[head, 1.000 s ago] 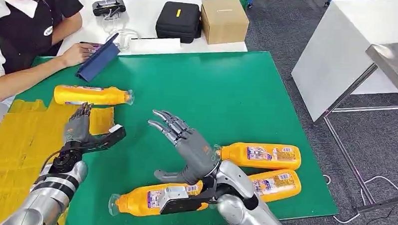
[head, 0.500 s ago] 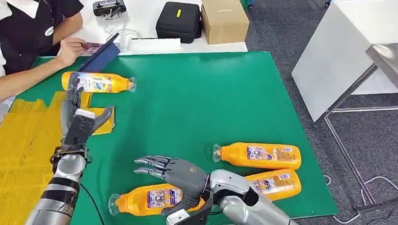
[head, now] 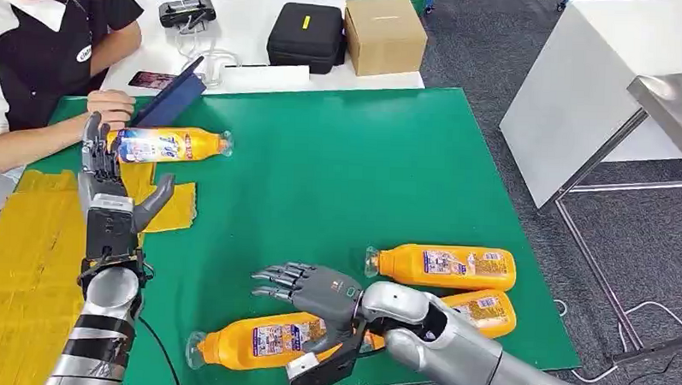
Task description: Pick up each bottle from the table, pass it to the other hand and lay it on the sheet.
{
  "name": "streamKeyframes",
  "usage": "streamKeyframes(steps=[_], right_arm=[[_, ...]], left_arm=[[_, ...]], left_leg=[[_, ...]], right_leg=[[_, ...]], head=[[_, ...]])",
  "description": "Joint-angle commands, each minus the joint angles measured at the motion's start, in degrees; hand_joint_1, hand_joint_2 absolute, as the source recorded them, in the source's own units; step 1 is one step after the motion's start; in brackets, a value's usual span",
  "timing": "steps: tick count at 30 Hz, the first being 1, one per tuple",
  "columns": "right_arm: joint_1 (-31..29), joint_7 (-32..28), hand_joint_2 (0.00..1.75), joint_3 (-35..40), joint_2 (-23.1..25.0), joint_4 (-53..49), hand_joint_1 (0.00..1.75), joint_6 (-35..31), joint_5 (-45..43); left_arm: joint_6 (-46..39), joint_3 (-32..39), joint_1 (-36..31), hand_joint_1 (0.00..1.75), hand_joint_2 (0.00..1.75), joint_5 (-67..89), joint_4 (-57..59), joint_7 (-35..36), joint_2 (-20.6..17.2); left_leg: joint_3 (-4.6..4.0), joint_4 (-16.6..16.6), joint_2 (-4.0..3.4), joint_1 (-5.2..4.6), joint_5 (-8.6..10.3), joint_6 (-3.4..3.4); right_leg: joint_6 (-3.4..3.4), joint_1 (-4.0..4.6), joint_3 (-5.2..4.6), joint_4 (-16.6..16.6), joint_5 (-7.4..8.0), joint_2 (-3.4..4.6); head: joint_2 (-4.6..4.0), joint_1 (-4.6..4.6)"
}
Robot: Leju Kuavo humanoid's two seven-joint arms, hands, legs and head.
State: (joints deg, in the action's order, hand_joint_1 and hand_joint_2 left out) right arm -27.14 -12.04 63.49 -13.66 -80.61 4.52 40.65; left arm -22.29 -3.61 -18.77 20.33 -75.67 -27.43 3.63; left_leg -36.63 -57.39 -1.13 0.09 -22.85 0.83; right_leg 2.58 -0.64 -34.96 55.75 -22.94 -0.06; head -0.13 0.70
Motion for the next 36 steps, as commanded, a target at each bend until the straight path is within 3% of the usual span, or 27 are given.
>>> streamKeyframes(steps=[1, 12, 36], right_arm=[[-3.59, 0.38, 1.75, 4.62, -0.19, 4.69, 0.0, -0.13, 0.19], [-6.83, 1.47, 1.75, 10.89, 2.2, 8.87, 0.0, 0.91, 0.33], [-11.13, 1.58, 1.75, 16.34, 1.1, 10.88, 0.0, 3.55, -1.35]], left_arm=[[-0.02, -0.15, -0.35, 0.0, 1.75, -0.4, -0.14, 0.07, 0.47], [-0.71, -0.71, -0.72, 0.0, 1.75, -2.7, 1.76, -0.15, 0.27], [-1.33, -1.76, -1.36, 0.0, 1.75, -4.6, 3.85, -0.04, 0.42]], left_leg=[[0.38, -0.04, 0.06, 0.04, -0.18, -0.06], [0.45, 0.0, 0.05, 0.04, -0.18, -0.07], [0.32, -0.02, 0.14, 0.02, -0.12, -0.05]], right_leg=[[-0.1, 0.03, 0.37, 0.03, -0.16, 0.03], [-0.12, 0.03, 0.43, 0.01, -0.16, 0.04], [-0.08, 0.01, 0.32, 0.03, -0.13, -0.05]], head=[[0.0, 0.0], [0.0, -0.02], [0.0, 0.0]])
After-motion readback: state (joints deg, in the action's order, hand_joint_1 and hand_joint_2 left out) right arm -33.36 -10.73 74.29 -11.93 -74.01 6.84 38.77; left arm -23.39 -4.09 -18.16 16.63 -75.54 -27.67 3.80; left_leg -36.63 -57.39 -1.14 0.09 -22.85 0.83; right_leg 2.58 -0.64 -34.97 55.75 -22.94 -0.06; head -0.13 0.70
